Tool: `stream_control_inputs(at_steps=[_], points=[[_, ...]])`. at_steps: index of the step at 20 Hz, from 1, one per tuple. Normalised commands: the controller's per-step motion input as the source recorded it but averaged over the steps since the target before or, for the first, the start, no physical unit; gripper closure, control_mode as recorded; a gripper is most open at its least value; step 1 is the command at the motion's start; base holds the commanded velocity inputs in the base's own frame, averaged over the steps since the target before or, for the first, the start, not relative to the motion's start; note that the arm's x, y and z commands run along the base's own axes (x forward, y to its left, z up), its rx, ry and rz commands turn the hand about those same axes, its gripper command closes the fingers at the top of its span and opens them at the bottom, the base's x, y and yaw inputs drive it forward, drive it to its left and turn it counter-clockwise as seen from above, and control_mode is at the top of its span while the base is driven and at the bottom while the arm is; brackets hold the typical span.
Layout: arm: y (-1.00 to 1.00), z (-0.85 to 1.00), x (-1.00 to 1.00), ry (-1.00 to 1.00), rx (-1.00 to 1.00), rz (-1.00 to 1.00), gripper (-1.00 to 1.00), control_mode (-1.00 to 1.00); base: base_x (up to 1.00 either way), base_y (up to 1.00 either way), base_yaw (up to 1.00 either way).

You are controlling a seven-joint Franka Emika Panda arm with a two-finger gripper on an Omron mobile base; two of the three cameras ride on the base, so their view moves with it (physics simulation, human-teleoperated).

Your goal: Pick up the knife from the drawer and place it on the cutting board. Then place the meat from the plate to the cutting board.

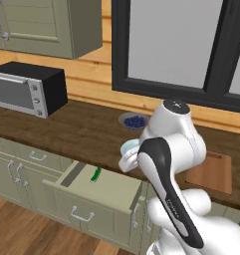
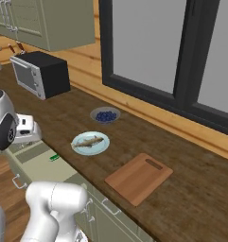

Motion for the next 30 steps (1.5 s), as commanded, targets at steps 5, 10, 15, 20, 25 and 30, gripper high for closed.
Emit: stream_control_inputs(at_steps=[5,10,15,20,25,30], points=[[0.3,-0.25,0.0,0.07,0.0,0.03,-1.0,-1.0,0.0,0.0,0.0],[0.32,-0.36,0.01,0.08,-0.02,0.03,-1.0,-1.0,0.0,0.0,0.0],[0.29,-0.31,0.02,0.07,-0.06,0.02,-1.0,-1.0,0.0,0.0,0.0],[0.12,-0.36,0.29,0.1,-0.04,0.03,-1.0,-1.0,0.0,0.0,0.0],[0.3,-0.43,0.37,0.04,-0.04,0.02,-1.0,-1.0,0.0,0.0,0.0],[0.47,-0.3,0.51,0.05,-0.09,0.0,-1.0,-1.0,0.0,0.0,0.0]])
